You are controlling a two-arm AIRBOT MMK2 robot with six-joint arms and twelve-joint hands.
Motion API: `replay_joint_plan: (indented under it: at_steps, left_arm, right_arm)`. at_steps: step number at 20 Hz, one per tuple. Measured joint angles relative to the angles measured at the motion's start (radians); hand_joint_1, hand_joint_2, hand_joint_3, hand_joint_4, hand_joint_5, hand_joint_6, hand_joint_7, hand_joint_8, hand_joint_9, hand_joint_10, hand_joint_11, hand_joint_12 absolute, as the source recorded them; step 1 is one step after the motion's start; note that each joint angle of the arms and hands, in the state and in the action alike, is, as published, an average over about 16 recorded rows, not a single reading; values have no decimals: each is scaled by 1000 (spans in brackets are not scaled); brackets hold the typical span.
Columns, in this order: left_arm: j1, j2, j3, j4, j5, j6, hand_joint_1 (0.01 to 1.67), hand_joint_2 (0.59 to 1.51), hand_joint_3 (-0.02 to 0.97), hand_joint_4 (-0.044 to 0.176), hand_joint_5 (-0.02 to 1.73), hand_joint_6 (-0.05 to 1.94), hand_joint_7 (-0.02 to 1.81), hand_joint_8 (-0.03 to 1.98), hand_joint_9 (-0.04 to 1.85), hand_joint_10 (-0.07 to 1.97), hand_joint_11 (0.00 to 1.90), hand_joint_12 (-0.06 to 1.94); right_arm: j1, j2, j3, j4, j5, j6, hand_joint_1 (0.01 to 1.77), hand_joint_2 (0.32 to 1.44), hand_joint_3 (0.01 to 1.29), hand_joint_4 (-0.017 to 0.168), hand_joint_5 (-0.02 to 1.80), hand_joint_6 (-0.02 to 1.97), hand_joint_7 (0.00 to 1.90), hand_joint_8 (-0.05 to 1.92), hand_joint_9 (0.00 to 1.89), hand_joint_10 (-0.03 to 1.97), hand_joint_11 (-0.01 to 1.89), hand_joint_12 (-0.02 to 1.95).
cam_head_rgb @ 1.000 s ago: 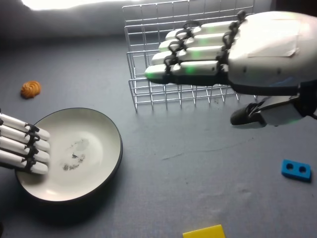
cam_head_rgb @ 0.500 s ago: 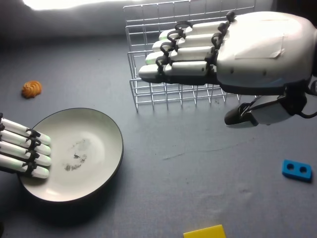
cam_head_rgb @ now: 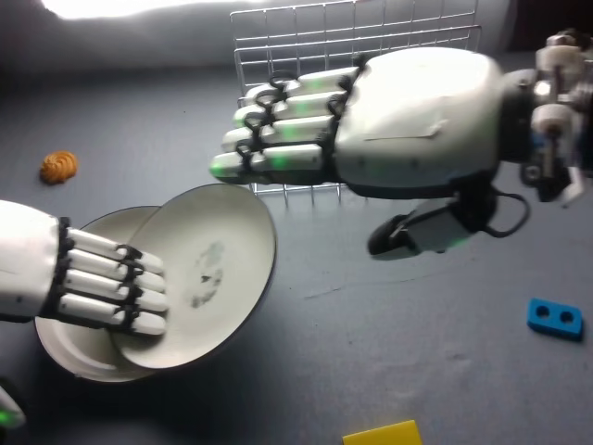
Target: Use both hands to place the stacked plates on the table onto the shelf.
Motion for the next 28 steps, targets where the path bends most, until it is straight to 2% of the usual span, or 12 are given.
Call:
replay_joint_plan:
  at_steps: [7, 13, 21, 28]
  left_arm:
    - [-24, -9, -42, -2, 30, -35, 16, 1088, 21, 1, 25, -13, -3, -18, 20, 2, 18, 8]
    - [-33, -9, -51, 2, 38, -47, 16, 1088, 21, 1, 25, -11, -2, -18, 22, 5, 18, 9]
    - [-35, -9, -52, 3, 40, -52, 15, 1088, 21, 0, 33, -13, -3, -18, 24, 5, 21, 9]
    - [-39, -9, -52, 6, 40, -52, 15, 1088, 21, 0, 36, -15, -5, -17, 21, 5, 23, 8]
  right_arm:
    - [-15, -133, 69, 0, -35, -61, 1125, 1010, 19, 1, 17, 19, 21, 13, 18, 6, 21, -16]
    - [-32, -233, 133, 1, -47, -110, 1117, 1028, 19, 2, 42, 19, 26, 13, 21, 7, 24, 64]
    - [-55, -335, 221, 1, -48, -147, 1127, 1038, 19, 2, 184, 19, 119, 13, 103, 12, 21, 434]
    - [-71, -401, 288, 0, -41, -171, 1120, 1025, 19, 0, 469, 21, 430, 6, 425, 34, 156, 925]
